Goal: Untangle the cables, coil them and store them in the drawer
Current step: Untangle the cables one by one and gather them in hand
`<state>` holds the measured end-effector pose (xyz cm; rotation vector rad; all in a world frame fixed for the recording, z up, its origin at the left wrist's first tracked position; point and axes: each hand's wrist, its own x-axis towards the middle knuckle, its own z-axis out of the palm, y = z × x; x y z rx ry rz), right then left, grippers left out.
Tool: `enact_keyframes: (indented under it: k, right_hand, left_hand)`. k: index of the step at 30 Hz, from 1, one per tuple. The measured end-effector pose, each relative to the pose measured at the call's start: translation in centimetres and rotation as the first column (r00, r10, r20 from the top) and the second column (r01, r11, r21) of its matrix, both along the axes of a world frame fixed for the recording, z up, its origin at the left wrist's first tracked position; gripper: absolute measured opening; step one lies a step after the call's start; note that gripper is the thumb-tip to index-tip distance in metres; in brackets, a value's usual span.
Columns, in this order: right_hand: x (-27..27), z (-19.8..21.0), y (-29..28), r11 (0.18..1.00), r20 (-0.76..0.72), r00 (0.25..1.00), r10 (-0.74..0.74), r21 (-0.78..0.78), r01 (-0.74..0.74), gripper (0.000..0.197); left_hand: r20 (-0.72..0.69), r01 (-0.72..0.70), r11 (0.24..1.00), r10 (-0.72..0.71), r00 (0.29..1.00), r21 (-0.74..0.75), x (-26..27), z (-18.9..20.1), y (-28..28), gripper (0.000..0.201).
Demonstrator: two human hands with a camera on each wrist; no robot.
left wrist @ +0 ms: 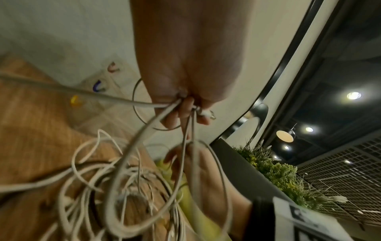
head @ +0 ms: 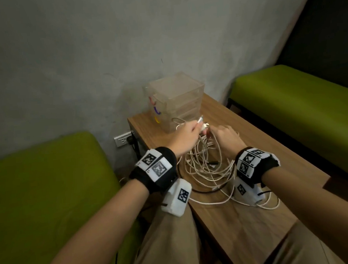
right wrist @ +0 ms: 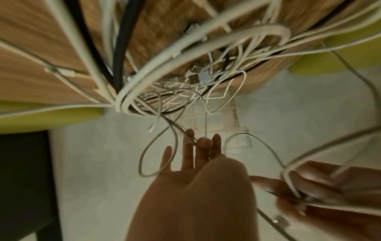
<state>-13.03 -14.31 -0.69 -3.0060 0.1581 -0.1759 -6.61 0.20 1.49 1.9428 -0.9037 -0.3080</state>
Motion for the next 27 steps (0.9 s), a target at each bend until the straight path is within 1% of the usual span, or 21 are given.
enact_keyframes:
  k: [3,6,7,8,9,10,12,13,15,17,18,19,20,22,24,26,27]
  right_hand:
    - [0.1,0.4,0.4,0.999,-0.034,0.999,-0.039,-0.027,0.038,0.023]
    - [0.4,-0.2,0.4,0.983,-0.092,0.992,-0.088,-0.170,0.072,0.026]
    - [0.6,-0.3,0.5,0.978,-0.109,0.989,-0.103,-0.190,0.081,0.030]
    - [0.7,-0.5,0.5,0.976,-0.108,0.987,-0.116,-0.196,0.093,0.035]
    - [0.6,-0.7,0.4,0.973,-0.096,0.987,-0.125,-0.208,0.103,0.041]
    - [0.6,-1.1,0.2,0.968,-0.082,0.988,-0.134,-0.223,0.113,0.048]
    - [0.6,-1.8,0.0,0.961,-0.067,0.988,-0.142,-0.250,0.121,0.062]
    - [0.5,-2.1,0.0,0.957,-0.055,0.989,-0.138,-0.264,0.119,0.067]
    - [0.7,-2.5,0.2,0.962,-0.024,0.995,-0.099,-0.260,0.089,0.067]
    - [0.7,-2.8,0.3,0.988,-0.033,0.998,-0.062,-0.147,0.056,0.065]
    - [0.6,-3.1,0.0,0.995,-0.035,0.997,-0.068,-0.082,0.065,0.060]
    - [0.4,-3.5,-0.3,0.995,-0.031,0.996,-0.084,-0.051,0.082,0.050]
    - [0.1,-3.8,-0.6,0.993,-0.021,0.995,-0.101,-0.057,0.099,0.038]
    - [-0.5,-4.4,-1.4,0.990,-0.008,0.992,-0.125,-0.067,0.124,0.020]
    - [-0.6,-4.6,-1.7,0.995,0.003,0.995,-0.096,-0.041,0.096,0.017]
    - [-0.4,-4.7,-1.7,0.998,0.036,0.998,-0.060,-0.006,0.060,0.015]
    - [-0.3,-4.7,-2.0,0.997,0.047,0.997,-0.060,0.045,0.057,0.014]
  left_hand:
    - [-0.089,-0.020,1.000,0.018,0.996,-0.017,-1.0,-0.4,-1.4,0.035]
    - [-0.133,-0.002,0.998,0.011,0.991,0.068,-1.2,-0.6,-2.1,0.038]
    - [-0.181,-0.010,0.999,0.019,0.983,0.052,-1.1,-0.7,-2.1,0.039]
    - [-0.253,-0.035,0.999,0.033,0.967,-0.003,-0.9,-0.8,-2.0,0.040]
    - [-0.348,-0.075,0.995,0.046,0.936,-0.070,-0.7,-0.7,-2.0,0.040]
    - [-0.463,-0.118,0.984,0.042,0.885,-0.135,-0.4,-0.6,-1.9,0.039]
    - [-0.677,-0.185,0.954,-0.024,0.736,-0.235,-0.2,-0.1,-1.7,0.037]
    - [-0.731,-0.203,0.948,-0.043,0.681,-0.246,-0.1,0.0,-1.7,0.036]
    - [-0.754,-0.200,0.951,-0.050,0.655,-0.237,-0.2,-0.1,-1.8,0.036]
    - [-0.766,-0.220,0.940,-0.063,0.640,-0.262,-0.2,-0.4,-1.8,0.038]
    - [-0.772,-0.249,0.930,-0.055,0.633,-0.270,-0.1,-0.5,-1.8,0.037]
    - [-0.767,-0.278,0.917,-0.044,0.640,-0.285,0.1,-0.5,-1.6,0.037]
    - [-0.744,-0.302,0.903,-0.029,0.667,-0.306,0.4,-0.4,-1.4,0.036]
    - [-0.668,-0.334,0.872,0.010,0.745,-0.359,1.3,-0.1,-1.0,0.037]
    - [-0.598,-0.333,0.857,0.036,0.801,-0.394,1.6,0.4,-0.6,0.037]
    - [-0.559,-0.326,0.858,0.056,0.827,-0.396,1.3,0.8,-0.2,0.037]
    - [-0.542,-0.326,0.860,0.070,0.837,-0.393,1.1,0.9,-0.1,0.037]
